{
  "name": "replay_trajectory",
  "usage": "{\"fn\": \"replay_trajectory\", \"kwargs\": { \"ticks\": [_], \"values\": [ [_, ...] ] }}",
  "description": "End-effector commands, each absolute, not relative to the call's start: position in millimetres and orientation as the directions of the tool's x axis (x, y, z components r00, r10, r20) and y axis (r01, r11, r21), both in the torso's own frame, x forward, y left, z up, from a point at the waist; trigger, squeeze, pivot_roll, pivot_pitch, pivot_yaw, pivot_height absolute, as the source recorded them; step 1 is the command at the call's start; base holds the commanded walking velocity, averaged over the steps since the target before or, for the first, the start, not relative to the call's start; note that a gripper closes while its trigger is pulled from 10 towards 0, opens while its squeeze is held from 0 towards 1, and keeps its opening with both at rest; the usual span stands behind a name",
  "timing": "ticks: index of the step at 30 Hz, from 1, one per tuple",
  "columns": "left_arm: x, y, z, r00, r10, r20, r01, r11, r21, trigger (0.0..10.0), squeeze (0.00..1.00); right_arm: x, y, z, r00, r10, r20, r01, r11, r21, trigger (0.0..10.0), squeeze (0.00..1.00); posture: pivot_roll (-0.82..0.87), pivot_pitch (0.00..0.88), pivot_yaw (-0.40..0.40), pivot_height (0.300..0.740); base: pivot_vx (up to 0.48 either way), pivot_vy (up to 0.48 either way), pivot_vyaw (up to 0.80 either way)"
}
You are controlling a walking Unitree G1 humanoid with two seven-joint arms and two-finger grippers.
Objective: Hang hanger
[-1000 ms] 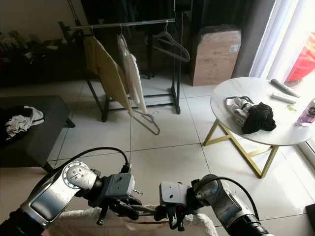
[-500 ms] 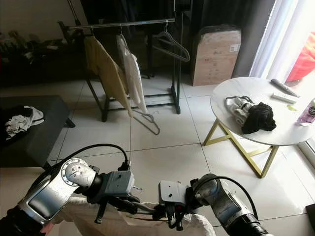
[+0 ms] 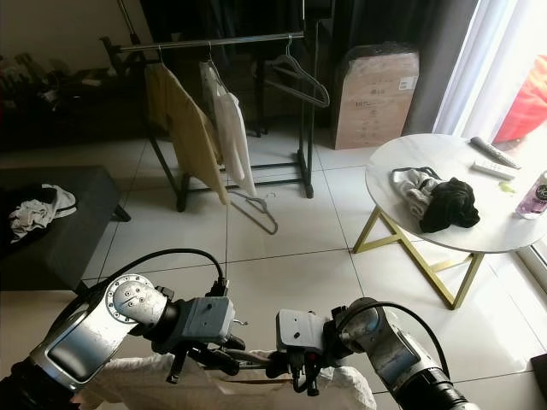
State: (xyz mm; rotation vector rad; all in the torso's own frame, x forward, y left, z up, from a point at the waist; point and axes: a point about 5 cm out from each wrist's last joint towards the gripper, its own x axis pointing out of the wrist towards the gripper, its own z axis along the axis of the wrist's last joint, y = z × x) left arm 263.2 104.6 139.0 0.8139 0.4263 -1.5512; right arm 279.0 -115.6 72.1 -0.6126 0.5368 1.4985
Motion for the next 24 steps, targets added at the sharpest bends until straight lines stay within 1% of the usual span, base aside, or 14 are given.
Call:
{"fn": "replay_trajectory", "kwargs": {
  "ticks": [1,7,8,12,13,14,15,17,20,24],
  "values": [
    [261.4,102.0,136.0,0.028,-0.684,-0.729,0.968,-0.162,0.190,10.0,0.00,282.2,-104.6,88.3,0.015,0.784,-0.621,-0.994,-0.053,-0.092,0.0,0.00,-0.08,0.124,0.044,0.740,0.000,0.000,0.00],
    [261.4,101.3,135.9,0.039,-0.683,-0.729,0.971,-0.148,0.190,10.0,0.00,283.8,-104.2,90.9,0.022,0.791,-0.612,-0.994,-0.049,-0.099,0.0,0.00,-0.08,0.118,0.046,0.740,0.000,0.000,0.00],
    [261.3,101.1,135.9,0.038,-0.686,-0.726,0.971,-0.147,0.189,10.0,1.00,283.9,-104.2,91.1,0.022,0.791,-0.612,-0.994,-0.049,-0.099,0.0,0.00,-0.08,0.118,0.047,0.740,0.000,0.000,0.00],
    [262.1,100.3,136.1,0.045,-0.692,-0.721,0.972,-0.137,0.192,10.0,1.00,283.5,-103.9,91.6,0.022,0.792,-0.610,-0.994,-0.051,-0.101,0.0,0.00,-0.08,0.114,0.047,0.740,0.000,0.000,0.00],
    [261.7,100.2,136.2,0.038,-0.691,-0.722,0.971,-0.146,0.190,10.0,0.85,283.4,-103.9,91.6,0.022,0.792,-0.610,-0.994,-0.051,-0.101,0.0,0.00,-0.08,0.114,0.047,0.740,0.000,0.000,0.00],
    [261.4,100.2,136.4,0.034,-0.690,-0.723,0.970,-0.151,0.190,10.0,0.85,283.5,-103.8,91.6,0.022,0.792,-0.610,-0.994,-0.051,-0.102,0.0,0.00,-0.08,0.113,0.048,0.740,0.000,0.000,0.00],
    [260.9,100.0,137.5,0.026,-0.694,-0.719,0.969,-0.159,0.189,10.0,0.00,283.2,-103.5,92.2,0.020,0.793,-0.609,-0.993,-0.054,-0.103,0.0,0.00,-0.08,0.112,0.048,0.740,0.000,0.000,0.00],
    [260.9,98.5,139.8,0.025,-0.712,-0.701,0.965,-0.166,0.203,10.0,0.00,283.2,-103.3,93.3,0.021,0.795,-0.606,-0.993,-0.055,-0.108,0.0,0.00,-0.08,0.112,0.048,0.740,0.000,0.000,0.00],
    [261.6,97.4,141.9,0.036,-0.733,-0.679,0.966,-0.148,0.212,10.0,0.00,284.0,-103.1,95.1,0.029,0.806,-0.591,-0.993,-0.047,-0.112,0.0,0.00,-0.08,0.111,0.047,0.740,0.000,0.000,0.00],
    [260.3,100.5,140.3,0.030,-0.726,-0.687,0.968,-0.151,0.201,10.0,0.00,283.9,-103.2,95.6,0.025,0.807,-0.590,-0.993,-0.049,-0.110,0.0,0.00,-0.08,0.112,0.046,0.740,0.000,0.000,0.00]
  ]
}}
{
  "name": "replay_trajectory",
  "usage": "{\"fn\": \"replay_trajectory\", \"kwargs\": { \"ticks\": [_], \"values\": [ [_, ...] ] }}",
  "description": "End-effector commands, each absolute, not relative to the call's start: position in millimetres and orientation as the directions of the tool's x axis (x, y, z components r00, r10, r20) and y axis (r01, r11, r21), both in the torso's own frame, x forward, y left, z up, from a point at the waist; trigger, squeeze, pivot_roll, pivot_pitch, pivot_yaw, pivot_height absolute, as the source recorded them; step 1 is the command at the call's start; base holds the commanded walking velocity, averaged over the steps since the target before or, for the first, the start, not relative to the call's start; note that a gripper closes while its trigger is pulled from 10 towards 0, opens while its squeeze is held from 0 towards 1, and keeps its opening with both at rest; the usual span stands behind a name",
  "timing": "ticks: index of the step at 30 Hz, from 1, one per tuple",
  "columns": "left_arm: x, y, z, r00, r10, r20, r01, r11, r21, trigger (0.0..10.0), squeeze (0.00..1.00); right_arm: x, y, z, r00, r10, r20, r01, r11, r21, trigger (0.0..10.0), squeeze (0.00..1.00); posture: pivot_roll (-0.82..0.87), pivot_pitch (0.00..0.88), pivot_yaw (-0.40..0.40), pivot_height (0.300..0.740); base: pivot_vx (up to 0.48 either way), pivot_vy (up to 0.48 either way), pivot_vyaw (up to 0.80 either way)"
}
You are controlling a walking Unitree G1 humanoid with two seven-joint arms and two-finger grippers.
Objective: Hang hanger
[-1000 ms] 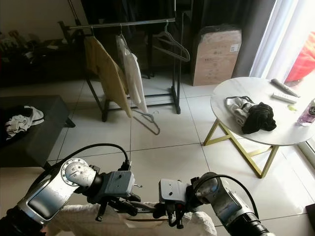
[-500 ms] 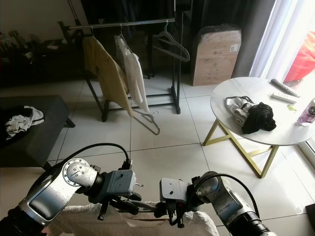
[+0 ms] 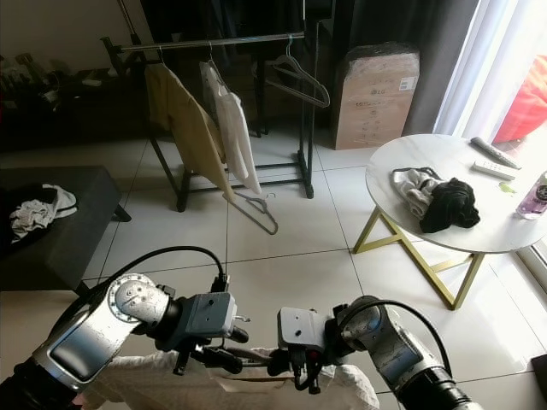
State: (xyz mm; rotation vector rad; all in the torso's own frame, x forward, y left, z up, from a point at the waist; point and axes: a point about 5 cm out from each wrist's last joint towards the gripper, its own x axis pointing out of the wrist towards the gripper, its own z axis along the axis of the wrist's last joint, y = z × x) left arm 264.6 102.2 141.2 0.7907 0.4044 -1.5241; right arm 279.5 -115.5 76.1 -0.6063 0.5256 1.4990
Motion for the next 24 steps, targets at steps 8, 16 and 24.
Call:
{"fn": "replay_trajectory", "kwargs": {
  "ticks": [8,16,24],
  "values": [
    [258.6,100.1,138.3,0.017,-0.726,-0.688,0.969,-0.159,0.191,10.0,0.00,283.4,-100.9,98.8,0.020,0.816,-0.578,-0.992,-0.054,-0.111,0.0,0.00,-0.08,0.117,0.043,0.740,0.000,0.000,0.00],
    [257.0,98.5,136.3,0.004,-0.730,-0.684,0.970,-0.164,0.181,0.0,0.00,282.5,-100.8,100.2,0.015,0.820,-0.572,-0.993,-0.057,-0.108,0.0,0.00,-0.08,0.120,0.040,0.740,0.000,0.000,0.00],
    [254.9,99.7,135.0,-0.014,-0.723,-0.690,0.972,-0.172,0.161,0.0,0.00,283.3,-100.8,100.6,0.018,0.820,-0.572,-0.993,-0.051,-0.104,0.0,0.00,-0.08,0.124,0.039,0.740,0.000,0.000,0.00]
  ]
}}
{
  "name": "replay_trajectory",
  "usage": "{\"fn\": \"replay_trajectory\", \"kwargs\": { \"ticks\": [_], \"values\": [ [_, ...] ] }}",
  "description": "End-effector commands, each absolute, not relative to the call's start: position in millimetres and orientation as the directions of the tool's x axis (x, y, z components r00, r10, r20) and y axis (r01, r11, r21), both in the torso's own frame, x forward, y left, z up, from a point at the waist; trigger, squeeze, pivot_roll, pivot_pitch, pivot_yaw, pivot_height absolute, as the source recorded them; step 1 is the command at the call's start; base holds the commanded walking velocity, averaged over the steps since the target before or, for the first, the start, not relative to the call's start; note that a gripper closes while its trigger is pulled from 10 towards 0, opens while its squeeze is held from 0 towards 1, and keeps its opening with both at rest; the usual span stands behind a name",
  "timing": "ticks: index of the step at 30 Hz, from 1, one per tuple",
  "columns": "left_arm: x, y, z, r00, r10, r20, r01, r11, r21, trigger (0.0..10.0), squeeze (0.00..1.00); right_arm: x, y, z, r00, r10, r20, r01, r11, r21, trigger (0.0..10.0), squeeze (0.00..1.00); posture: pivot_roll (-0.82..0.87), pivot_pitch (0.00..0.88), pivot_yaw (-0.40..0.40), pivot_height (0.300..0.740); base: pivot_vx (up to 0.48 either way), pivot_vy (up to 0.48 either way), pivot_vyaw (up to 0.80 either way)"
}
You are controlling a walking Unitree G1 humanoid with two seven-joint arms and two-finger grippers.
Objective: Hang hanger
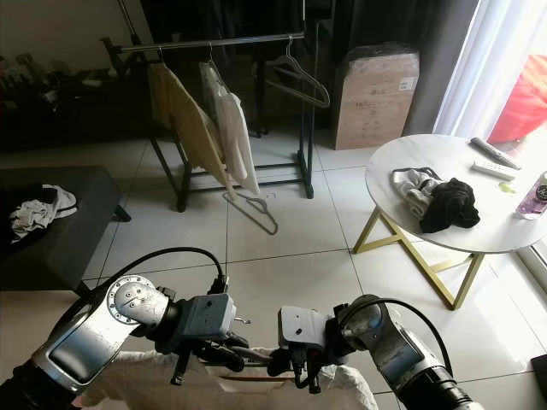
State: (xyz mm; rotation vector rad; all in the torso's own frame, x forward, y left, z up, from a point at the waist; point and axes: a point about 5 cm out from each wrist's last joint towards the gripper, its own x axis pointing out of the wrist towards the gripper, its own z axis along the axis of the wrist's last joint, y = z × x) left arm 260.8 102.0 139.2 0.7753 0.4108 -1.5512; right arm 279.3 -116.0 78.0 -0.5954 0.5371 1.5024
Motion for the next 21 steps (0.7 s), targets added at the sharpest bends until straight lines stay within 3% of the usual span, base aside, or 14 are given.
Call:
{"fn": "replay_trajectory", "kwargs": {
  "ticks": [1,20,21],
  "values": [
    [254.2,100.1,134.8,-0.019,-0.721,-0.693,0.972,-0.175,0.156,0.0,0.00,283.9,-100.9,100.6,0.020,0.820,-0.573,-0.993,-0.049,-0.105,0.0,0.00,-0.08,0.125,0.039,0.740,0.000,0.000,0.00],
    [252.8,101.4,136.6,0.011,-0.742,-0.670,0.975,-0.140,0.172,0.0,0.00,287.4,-99.8,98.2,0.058,0.823,-0.565,-0.994,-0.006,-0.111,0.0,0.00,-0.07,0.131,0.042,0.740,0.000,0.000,0.00],
    [253.5,101.1,136.9,0.027,-0.748,-0.663,0.975,-0.127,0.183,0.0,0.00,290.6,-100.1,98.2,0.089,0.818,-0.568,-0.991,0.017,-0.131,10.0,0.00,-0.07,0.131,0.042,0.740,0.000,0.000,0.00]
  ]
}}
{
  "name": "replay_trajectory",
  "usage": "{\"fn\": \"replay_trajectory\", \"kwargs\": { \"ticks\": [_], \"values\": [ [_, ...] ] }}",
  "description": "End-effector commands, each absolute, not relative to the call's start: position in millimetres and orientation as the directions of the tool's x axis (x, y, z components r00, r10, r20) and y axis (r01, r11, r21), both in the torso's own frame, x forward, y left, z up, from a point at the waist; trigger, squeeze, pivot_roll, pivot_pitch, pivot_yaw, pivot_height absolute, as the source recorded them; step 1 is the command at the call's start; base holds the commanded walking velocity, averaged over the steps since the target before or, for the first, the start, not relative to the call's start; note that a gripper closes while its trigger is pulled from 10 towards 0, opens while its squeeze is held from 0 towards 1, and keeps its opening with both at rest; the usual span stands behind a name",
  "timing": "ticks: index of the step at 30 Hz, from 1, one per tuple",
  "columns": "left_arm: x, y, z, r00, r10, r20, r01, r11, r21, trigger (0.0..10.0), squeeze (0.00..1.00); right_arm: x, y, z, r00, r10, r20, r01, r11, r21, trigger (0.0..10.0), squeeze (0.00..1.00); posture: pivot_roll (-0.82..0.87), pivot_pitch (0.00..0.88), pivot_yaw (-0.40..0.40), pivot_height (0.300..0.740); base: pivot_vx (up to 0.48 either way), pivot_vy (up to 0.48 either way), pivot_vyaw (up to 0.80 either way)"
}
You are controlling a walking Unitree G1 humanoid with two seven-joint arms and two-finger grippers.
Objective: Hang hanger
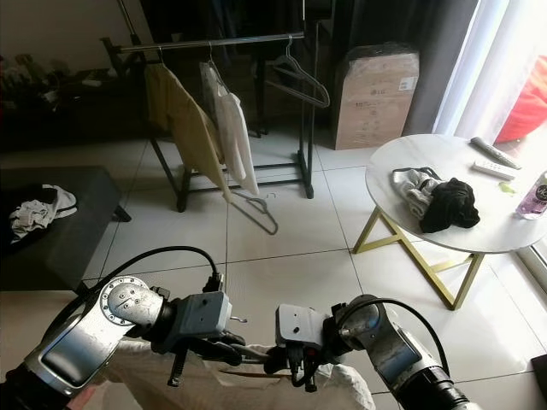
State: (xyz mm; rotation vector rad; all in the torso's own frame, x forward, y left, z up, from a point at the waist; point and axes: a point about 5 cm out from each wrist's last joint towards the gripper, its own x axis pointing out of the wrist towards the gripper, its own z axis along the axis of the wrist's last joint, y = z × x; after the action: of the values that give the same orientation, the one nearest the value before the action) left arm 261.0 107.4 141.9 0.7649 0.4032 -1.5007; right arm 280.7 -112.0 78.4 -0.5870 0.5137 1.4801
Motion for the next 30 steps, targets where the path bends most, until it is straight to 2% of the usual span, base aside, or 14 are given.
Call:
{"fn": "replay_trajectory", "kwargs": {
  "ticks": [1,3,4,5,8,9,10,18,19,24,25,28,29,30],
  "values": [
    [253.9,100.9,137.0,0.036,-0.751,-0.659,0.975,-0.119,0.189,0.0,0.00,292.3,-100.2,98.3,0.107,0.816,-0.568,-0.989,0.031,-0.142,10.0,0.00,-0.07,0.131,0.042,0.740,0.000,0.000,0.00],
    [254.6,100.3,137.2,0.051,-0.759,-0.649,0.975,-0.104,0.197,0.0,0.00,296.6,-100.3,98.7,0.151,0.816,-0.558,-0.984,0.072,-0.161,10.0,0.00,-0.07,0.130,0.042,0.740,0.000,0.000,0.00],
    [255.0,100.0,137.4,0.059,-0.763,-0.644,0.975,-0.094,0.200,0.0,0.00,299.6,-100.0,99.9,0.181,0.820,-0.543,-0.980,0.105,-0.169,10.0,1.00,-0.07,0.130,0.042,0.740,0.000,0.000,0.00],
    [255.3,99.9,137.6,0.065,-0.766,-0.640,0.975,-0.087,0.203,0.0,0.00,301.6,-99.7,100.9,0.202,0.822,-0.532,-0.976,0.128,-0.174,10.0,1.00,-0.07,0.132,0.042,0.740,0.000,0.000,0.00],
    [256.1,100.1,137.8,0.081,-0.762,-0.642,0.974,-0.075,0.212,0.0,0.00,299.3,-100.2,102.5,0.186,0.830,-0.526,-0.980,0.116,-0.163,10.0,1.00,-0.07,0.135,0.039,0.740,0.000,0.000,0.00],
    [256.5,100.3,137.3,0.087,-0.760,-0.644,0.974,-0.070,0.214,0.0,0.00,300.1,-101.2,102.8,0.195,0.826,-0.529,-0.979,0.128,-0.161,10.0,0.90,-0.07,0.135,0.038,0.740,0.000,0.000,0.00],
    [256.9,100.6,136.6,0.093,-0.758,-0.645,0.974,-0.065,0.217,0.0,0.00,299.9,-102.4,102.6,0.190,0.821,-0.538,-0.980,0.121,-0.160,10.0,0.00,-0.07,0.135,0.037,0.740,0.000,0.000,0.00],
    [258.4,101.2,134.1,0.128,-0.748,-0.651,0.972,-0.036,0.232,0.0,0.00,302.1,-102.9,112.6,0.225,0.844,-0.487,-0.973,0.171,-0.154,10.0,0.02,-0.08,0.139,0.034,0.740,0.000,0.000,0.00],
    [256.9,101.3,133.1,0.122,-0.744,-0.657,0.973,-0.040,0.226,0.0,0.00,299.6,-103.2,113.6,0.205,0.851,-0.484,-0.978,0.154,-0.144,10.0,1.00,-0.08,0.140,0.031,0.740,0.000,0.000,0.00],
    [254.5,103.6,131.0,0.113,-0.715,-0.690,0.973,-0.061,0.223,0.0,0.00,291.4,-108.4,109.4,0.136,0.824,-0.550,-0.989,0.082,-0.122,10.0,1.00,-0.08,0.142,0.030,0.740,0.000,0.000,0.00],
    [254.1,104.2,130.9,0.112,-0.704,-0.701,0.971,-0.074,0.229,0.0,0.00,285.6,-113.8,103.2,0.081,0.784,-0.615,-0.994,0.021,-0.104,10.0,1.00,-0.08,0.140,0.029,0.740,0.000,0.000,0.00],
    [254.1,104.2,131.0,0.113,-0.702,-0.703,0.970,-0.076,0.232,0.0,0.00,284.3,-115.7,101.1,0.070,0.770,-0.634,-0.995,0.009,-0.098,10.0,1.00,-0.08,0.140,0.028,0.740,0.000,0.000,0.00],
    [254.3,105.0,131.1,0.122,-0.695,-0.709,0.968,-0.076,0.240,0.0,0.00,284.1,-119.1,98.3,0.065,0.748,-0.660,-0.995,-0.003,-0.102,10.0,0.09,-0.08,0.140,0.027,0.740,0.000,0.000,0.00],
    [254.6,105.8,131.0,0.128,-0.691,-0.712,0.967,-0.072,0.243,0.0,0.00,285.5,-120.3,98.1,0.078,0.745,-0.663,-0.994,0.010,-0.106,10.0,0.00,-0.08,0.139,0.027,0.740,0.000,0.000,0.00]
  ]
}}
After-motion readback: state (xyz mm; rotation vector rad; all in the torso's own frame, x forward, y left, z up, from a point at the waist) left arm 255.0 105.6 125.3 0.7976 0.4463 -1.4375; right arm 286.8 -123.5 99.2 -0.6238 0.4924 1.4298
